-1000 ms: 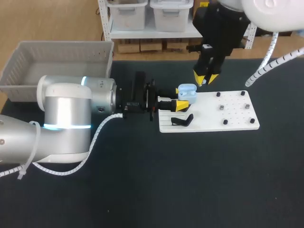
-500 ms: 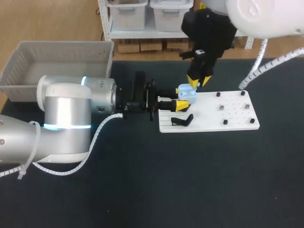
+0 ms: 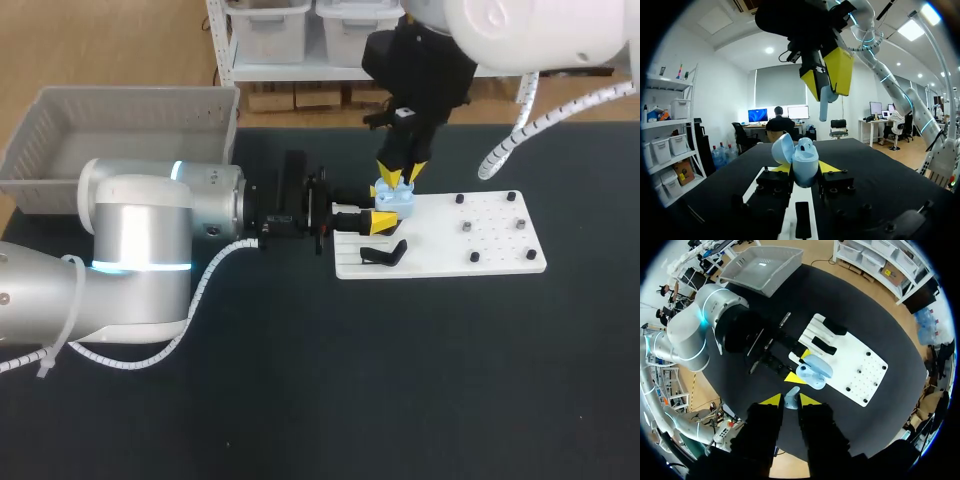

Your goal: Pick up each earbud case from the left stands, insert the matching earbuds, close the lid, and place the case in the box.

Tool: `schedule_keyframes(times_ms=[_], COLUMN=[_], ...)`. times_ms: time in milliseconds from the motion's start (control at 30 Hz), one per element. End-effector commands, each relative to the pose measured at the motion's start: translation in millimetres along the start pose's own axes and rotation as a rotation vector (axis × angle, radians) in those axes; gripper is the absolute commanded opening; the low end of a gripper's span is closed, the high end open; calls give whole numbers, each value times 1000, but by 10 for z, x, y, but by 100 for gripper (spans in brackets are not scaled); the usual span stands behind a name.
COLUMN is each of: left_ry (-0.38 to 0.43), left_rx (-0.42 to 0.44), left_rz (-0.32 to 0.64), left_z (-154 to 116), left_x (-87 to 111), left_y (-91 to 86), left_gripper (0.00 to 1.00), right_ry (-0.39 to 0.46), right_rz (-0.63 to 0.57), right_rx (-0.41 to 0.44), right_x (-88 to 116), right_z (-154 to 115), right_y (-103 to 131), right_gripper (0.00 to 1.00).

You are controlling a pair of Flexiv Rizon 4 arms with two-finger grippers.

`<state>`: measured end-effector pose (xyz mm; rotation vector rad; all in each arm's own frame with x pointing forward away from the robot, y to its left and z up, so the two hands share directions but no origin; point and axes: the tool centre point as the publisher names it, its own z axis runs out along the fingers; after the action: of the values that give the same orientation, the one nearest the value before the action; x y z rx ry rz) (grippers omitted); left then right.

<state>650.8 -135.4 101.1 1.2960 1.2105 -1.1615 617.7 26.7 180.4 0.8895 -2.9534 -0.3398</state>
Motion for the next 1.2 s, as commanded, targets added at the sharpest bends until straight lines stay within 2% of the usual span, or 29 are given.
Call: schedule_keyframes(times_ms=[33,600,1200], left_ry=[-1,-1,-1], left_rx=[-6,-6,-6], left_rz=[2,2,2], left_z=[2,2,2], left_x=[5,5,5], left_y=[-16,-16,-16], left_gripper=[0,0,0], right_ry=[9,21,32], right_rz=[-8,-48,-47], right_rx=[-12,-24,-26], right_x=[-37,-105,-132], right_z=[21,135,230], right_y=[-31,-10,-107], right_gripper=[0,0,0])
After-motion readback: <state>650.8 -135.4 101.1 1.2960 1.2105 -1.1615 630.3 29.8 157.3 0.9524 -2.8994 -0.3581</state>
